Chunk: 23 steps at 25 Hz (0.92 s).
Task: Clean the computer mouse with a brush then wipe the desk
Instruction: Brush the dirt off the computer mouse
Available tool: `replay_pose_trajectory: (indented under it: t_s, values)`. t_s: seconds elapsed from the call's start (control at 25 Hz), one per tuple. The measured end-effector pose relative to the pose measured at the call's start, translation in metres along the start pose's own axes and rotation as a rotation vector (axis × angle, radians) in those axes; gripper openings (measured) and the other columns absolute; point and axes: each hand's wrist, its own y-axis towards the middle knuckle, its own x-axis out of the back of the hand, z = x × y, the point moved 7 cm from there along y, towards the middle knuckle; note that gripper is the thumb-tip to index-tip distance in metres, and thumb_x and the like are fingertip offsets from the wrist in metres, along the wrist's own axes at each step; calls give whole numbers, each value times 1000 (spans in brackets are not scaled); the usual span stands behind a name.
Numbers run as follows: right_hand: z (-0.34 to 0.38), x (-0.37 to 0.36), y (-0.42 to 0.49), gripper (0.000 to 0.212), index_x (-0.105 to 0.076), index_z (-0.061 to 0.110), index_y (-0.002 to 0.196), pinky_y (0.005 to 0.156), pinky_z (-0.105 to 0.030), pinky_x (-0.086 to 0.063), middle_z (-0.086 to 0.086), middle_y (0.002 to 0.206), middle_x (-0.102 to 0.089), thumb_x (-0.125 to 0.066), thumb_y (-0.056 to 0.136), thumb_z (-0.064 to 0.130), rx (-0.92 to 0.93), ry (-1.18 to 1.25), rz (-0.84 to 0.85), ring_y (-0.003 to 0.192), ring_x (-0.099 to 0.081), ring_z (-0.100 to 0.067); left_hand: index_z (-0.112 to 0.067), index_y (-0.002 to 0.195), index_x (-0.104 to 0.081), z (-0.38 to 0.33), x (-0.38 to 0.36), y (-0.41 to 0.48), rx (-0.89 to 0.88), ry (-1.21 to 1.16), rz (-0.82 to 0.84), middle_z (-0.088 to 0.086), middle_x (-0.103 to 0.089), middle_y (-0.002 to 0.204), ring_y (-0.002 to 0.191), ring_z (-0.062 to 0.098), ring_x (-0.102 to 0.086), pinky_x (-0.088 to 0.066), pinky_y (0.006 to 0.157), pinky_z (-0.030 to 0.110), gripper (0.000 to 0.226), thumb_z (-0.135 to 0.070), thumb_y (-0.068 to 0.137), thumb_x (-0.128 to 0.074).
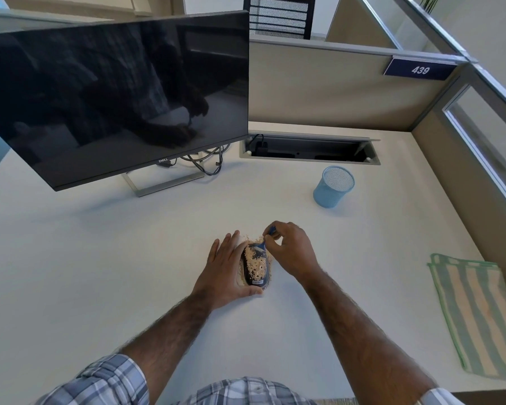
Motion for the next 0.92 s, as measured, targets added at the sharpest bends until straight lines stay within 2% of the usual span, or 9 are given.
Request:
replay_pose_trajectory:
  t_s: [0.16, 0.28, 0.4, 0.56, 0.68, 0.8, 0.92]
  values:
    - [-1, 0, 0, 8, -71, 22, 91, 71, -31, -51, 6, 83, -69, -64, 88, 19, -19, 9, 33, 83, -60, -10, -21, 160, -16, 0, -1, 0, -2, 4, 4, 1, 5, 172, 157, 14, 14, 11, 127, 40, 125, -93, 66, -57]
    - [1, 0, 1, 10, -72, 23, 94, 71, -27, -49, 9, 86, -69, -63, 91, 19, 1, 18, 33, 85, -58, -7, -21, 160, -16, 0, -1, 0, -1, 1, -1, 1, 5, 172, 157, 14, 14, 10, 127, 40, 126, -94, 66, -57]
    - [1, -3, 3, 9, -71, 22, 92, 71, -31, -52, 8, 85, -70, -63, 89, 19, -7, -11, 58, 84, -59, -10, -20, 160, -17, -1, -1, 0, -3, -8, -5, 1, 3, 173, 158, 14, 13, 8, 127, 42, 127, -95, 65, -56]
    - [4, -4, 3, 9, -70, 25, 91, 70, -27, -50, 12, 83, -68, -63, 89, 20, 7, 21, 57, 83, -58, -4, -21, 160, -18, 0, 0, 0, 1, -3, -11, 2, 2, 173, 158, 16, 10, 7, 128, 43, 126, -95, 65, -55]
    - [4, -3, 3, 8, -70, 23, 89, 72, -35, -54, 7, 83, -69, -63, 87, 20, -6, 18, 62, 82, -61, -10, -21, 160, -18, -1, 1, 0, -3, -4, -9, 2, 2, 173, 158, 16, 10, 6, 128, 43, 125, -93, 66, -57]
    - [4, -3, 3, 9, -70, 24, 91, 74, -35, -54, 8, 84, -69, -63, 89, 20, 4, 16, 56, 83, -61, -7, -20, 159, -19, -1, 2, -1, -1, -2, -14, 3, 1, 173, 159, 18, 7, 4, 128, 45, 125, -93, 66, -57]
    - [2, -2, 2, 8, -70, 21, 90, 73, -39, -56, 5, 83, -69, -62, 87, 19, -17, 3, 54, 81, -62, -13, -19, 160, -19, -2, 2, -1, -1, -2, -9, 3, 0, 173, 159, 19, 7, 6, 128, 44, 124, -92, 66, -58]
